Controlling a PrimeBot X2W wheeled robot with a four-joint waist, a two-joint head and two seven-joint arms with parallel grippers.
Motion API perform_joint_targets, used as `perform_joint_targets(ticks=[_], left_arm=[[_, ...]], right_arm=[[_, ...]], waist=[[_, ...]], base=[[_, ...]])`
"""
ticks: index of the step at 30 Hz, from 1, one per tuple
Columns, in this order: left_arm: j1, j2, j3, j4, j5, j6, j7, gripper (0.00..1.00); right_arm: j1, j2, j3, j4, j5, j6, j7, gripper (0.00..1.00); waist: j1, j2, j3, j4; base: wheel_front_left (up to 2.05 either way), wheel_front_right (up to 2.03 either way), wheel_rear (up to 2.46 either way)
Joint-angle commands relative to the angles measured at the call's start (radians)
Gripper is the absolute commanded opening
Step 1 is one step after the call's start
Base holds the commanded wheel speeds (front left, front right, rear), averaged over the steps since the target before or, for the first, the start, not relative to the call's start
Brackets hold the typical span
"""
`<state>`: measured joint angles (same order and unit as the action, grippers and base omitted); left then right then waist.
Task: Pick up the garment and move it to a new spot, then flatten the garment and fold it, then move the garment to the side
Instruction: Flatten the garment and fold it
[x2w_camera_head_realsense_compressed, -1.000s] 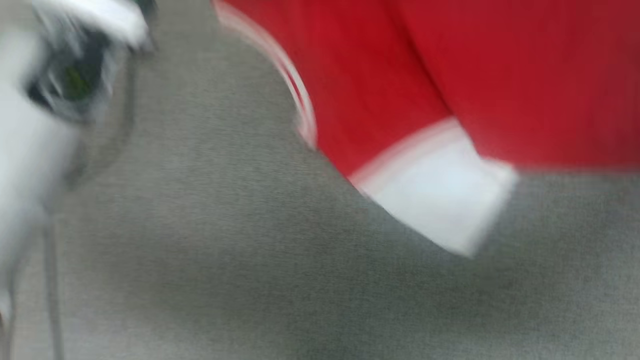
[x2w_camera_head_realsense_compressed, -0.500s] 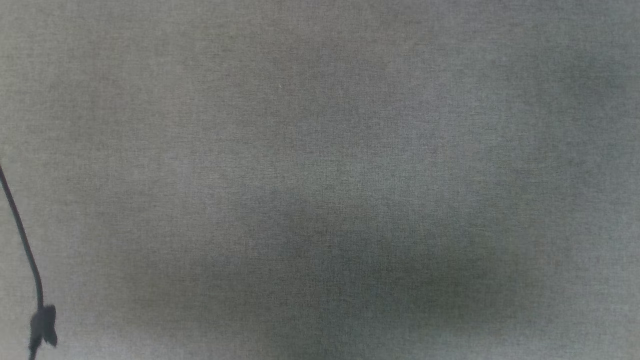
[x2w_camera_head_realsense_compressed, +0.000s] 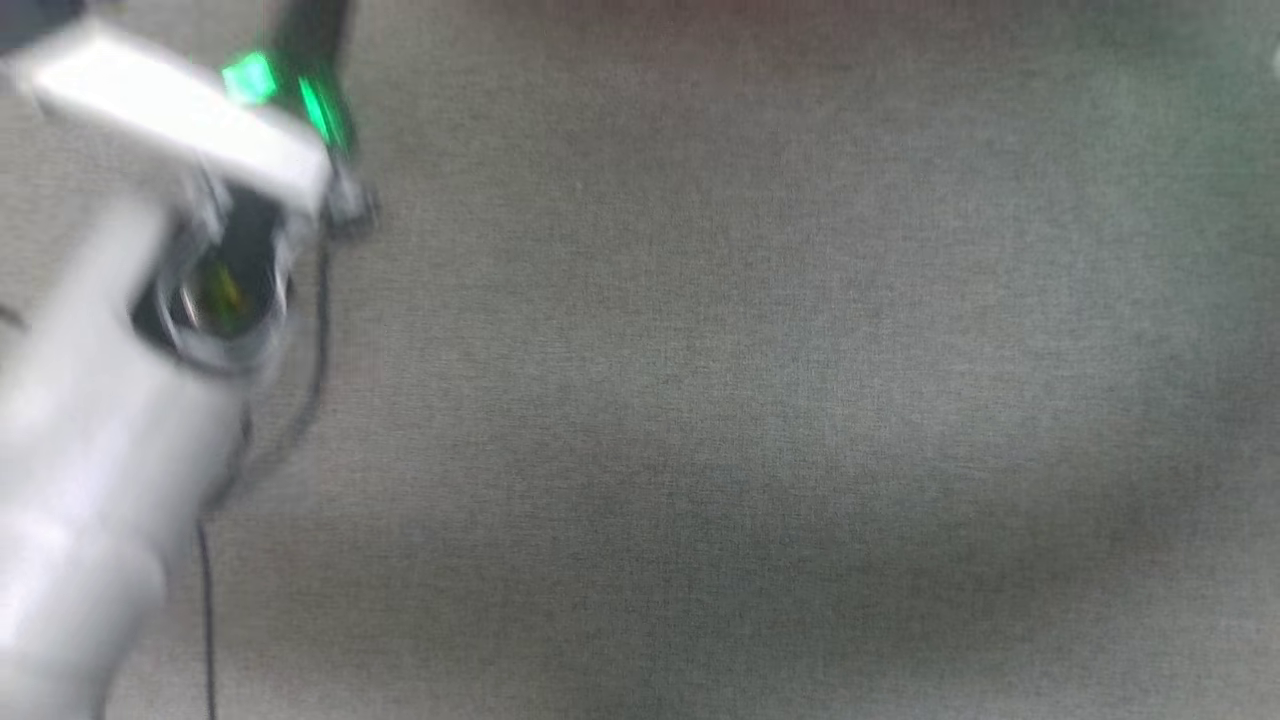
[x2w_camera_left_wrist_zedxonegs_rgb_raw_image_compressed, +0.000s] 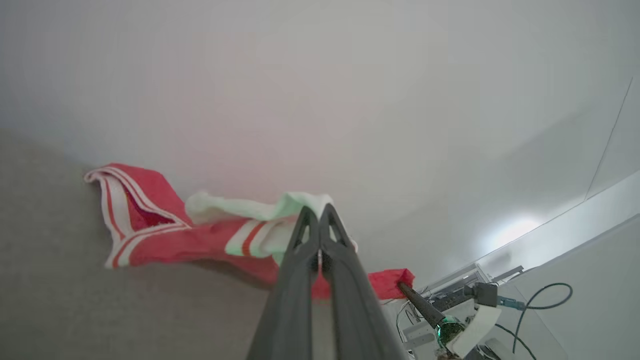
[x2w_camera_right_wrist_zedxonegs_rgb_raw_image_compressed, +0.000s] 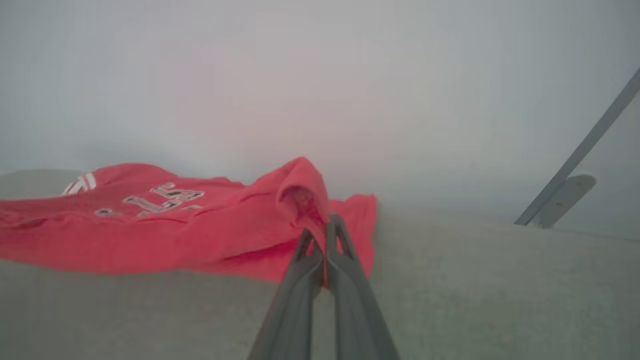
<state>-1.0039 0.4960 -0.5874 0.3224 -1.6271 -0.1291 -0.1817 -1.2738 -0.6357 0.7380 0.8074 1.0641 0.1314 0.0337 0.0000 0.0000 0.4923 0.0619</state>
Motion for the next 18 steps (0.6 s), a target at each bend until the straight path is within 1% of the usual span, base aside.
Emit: perform_joint_targets(ticks=[1,4,10,14,18], left_arm=[[0.064,0.012,0.002,-0.046,-0.003,-0.002,-0.012,0.0],[0.193,0.029,0.016,-0.148,-0.013,-0.002,-0.029,0.0],[0.441,0.072,0.047,-0.301,0.017,-0.002,-0.061,0.0],[0.607,0.115,0.076,-0.413,0.034,-0.002,-0.074,0.0],[0.758,0.163,0.095,-0.53,0.059,-0.002,-0.08,0.0]], right_arm=[[0.059,-0.027,0.001,-0.047,0.03,-0.002,-0.003,0.0],[0.185,-0.096,0.0,-0.154,0.073,-0.002,-0.018,0.0],[0.452,-0.217,-0.024,-0.358,0.148,-0.002,-0.053,0.0],[0.619,-0.284,-0.048,-0.48,0.175,-0.002,-0.054,0.0],[0.779,-0.345,-0.088,-0.577,0.197,-0.002,-0.051,0.0]], waist=[[0.0,0.0,-0.02,0.005],[0.0,0.0,-0.05,0.013],[0.0,0.0,-0.124,0.011],[0.0,0.0,-0.164,0.003],[0.0,0.0,-0.191,0.0]], base=[[0.0,0.0,0.0],[0.0,0.0,0.0],[0.0,0.0,0.0],[0.0,0.0,0.0],[0.0,0.0,0.0]])
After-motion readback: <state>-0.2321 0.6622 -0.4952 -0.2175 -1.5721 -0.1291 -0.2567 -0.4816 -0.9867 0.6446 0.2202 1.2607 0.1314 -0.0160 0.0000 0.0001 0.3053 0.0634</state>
